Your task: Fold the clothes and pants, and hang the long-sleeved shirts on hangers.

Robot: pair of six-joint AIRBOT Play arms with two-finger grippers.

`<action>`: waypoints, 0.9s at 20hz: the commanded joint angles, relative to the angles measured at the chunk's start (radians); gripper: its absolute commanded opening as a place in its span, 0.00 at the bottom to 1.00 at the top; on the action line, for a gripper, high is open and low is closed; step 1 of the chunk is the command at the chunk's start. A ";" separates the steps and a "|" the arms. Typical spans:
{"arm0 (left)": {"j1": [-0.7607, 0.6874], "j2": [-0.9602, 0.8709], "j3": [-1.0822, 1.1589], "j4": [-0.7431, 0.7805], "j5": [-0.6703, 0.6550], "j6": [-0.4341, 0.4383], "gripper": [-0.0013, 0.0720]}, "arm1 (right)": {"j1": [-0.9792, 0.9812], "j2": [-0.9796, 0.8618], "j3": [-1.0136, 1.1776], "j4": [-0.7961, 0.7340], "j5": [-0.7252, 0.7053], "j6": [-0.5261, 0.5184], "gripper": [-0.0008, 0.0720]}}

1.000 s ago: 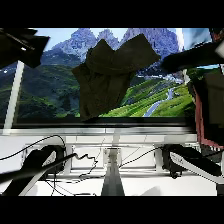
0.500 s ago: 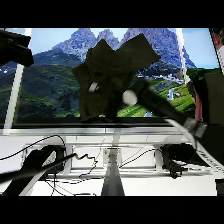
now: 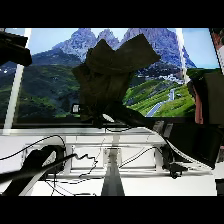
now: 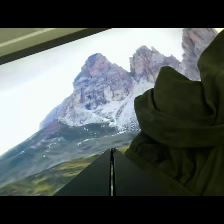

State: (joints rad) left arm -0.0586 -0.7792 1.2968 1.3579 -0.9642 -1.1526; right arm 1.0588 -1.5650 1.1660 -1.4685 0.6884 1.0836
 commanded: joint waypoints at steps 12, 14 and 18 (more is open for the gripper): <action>0.000 -0.001 0.000 0.005 -0.002 -0.011 0.04 | -0.028 -0.049 0.124 -0.190 -0.005 0.050 0.05; 0.000 0.001 -0.001 0.035 -0.002 -0.011 0.04 | -0.105 -0.008 0.184 -0.209 0.044 0.161 0.05; 0.039 0.000 -0.037 0.082 -0.046 -0.012 0.04 | -0.373 0.137 0.259 -0.195 0.115 0.391 0.05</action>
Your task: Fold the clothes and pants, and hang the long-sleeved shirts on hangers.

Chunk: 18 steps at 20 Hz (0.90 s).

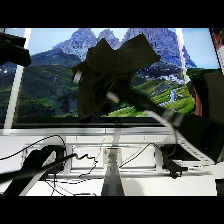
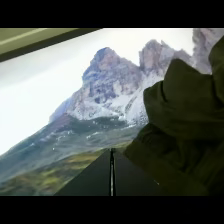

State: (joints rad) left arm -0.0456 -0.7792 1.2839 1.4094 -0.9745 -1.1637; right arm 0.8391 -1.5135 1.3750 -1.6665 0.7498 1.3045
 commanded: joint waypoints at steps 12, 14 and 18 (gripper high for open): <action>0.238 -0.002 -0.870 -0.663 -0.159 0.000 0.82 | -0.475 0.206 0.039 0.220 0.199 0.255 0.05; 0.238 -0.019 -0.911 -0.663 -0.129 0.006 0.81 | -0.475 0.202 0.039 0.220 0.196 0.255 0.05; 0.230 -0.169 -0.914 -0.687 -0.121 0.092 0.81 | -0.475 0.201 0.039 0.223 0.194 0.255 0.05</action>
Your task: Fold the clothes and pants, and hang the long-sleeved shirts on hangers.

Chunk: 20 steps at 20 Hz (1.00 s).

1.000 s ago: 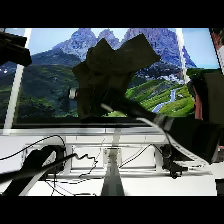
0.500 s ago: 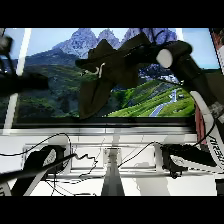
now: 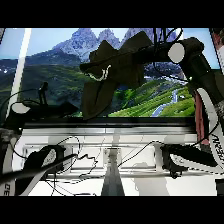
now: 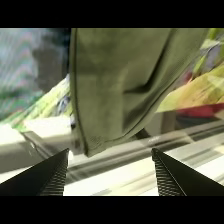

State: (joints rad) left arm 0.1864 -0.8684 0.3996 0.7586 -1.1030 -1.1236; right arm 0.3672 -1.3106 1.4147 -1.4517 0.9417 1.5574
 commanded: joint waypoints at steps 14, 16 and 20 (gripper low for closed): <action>-0.042 -0.411 0.068 -0.267 0.024 0.407 0.20 | -0.006 0.002 0.002 0.005 -0.052 0.002 0.05; -0.042 -0.411 0.104 -0.266 0.025 0.406 0.04 | -0.006 0.002 0.004 -0.005 -0.083 0.002 0.05; -0.041 -0.410 0.151 -0.267 0.018 0.391 0.04 | -0.006 0.002 0.029 -0.040 -0.098 0.002 0.05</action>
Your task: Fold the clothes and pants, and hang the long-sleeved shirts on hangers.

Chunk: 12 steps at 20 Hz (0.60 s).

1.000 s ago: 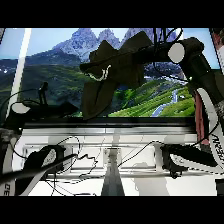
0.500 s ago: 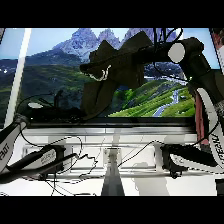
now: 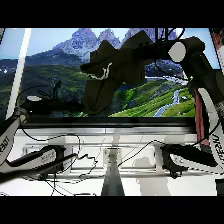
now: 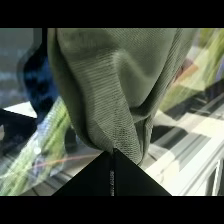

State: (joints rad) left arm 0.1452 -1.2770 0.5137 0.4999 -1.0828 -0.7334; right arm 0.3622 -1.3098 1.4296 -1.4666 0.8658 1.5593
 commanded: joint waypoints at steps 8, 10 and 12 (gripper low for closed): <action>0.173 -0.002 0.612 -0.037 0.008 -0.258 0.04 | -0.262 0.008 0.251 -0.079 -0.039 0.091 0.05; 0.274 -0.002 0.802 -0.037 0.050 -0.294 0.04 | -0.404 0.023 0.327 -0.076 -0.006 0.109 0.05; 0.380 -0.002 0.935 -0.037 0.100 -0.333 0.04 | -0.527 0.044 0.380 -0.076 0.051 0.108 0.05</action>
State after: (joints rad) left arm 0.3996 -1.2793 1.2358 0.4644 -1.0477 -0.9852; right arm -0.0032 -1.2865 1.7226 -1.5421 0.8566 1.6428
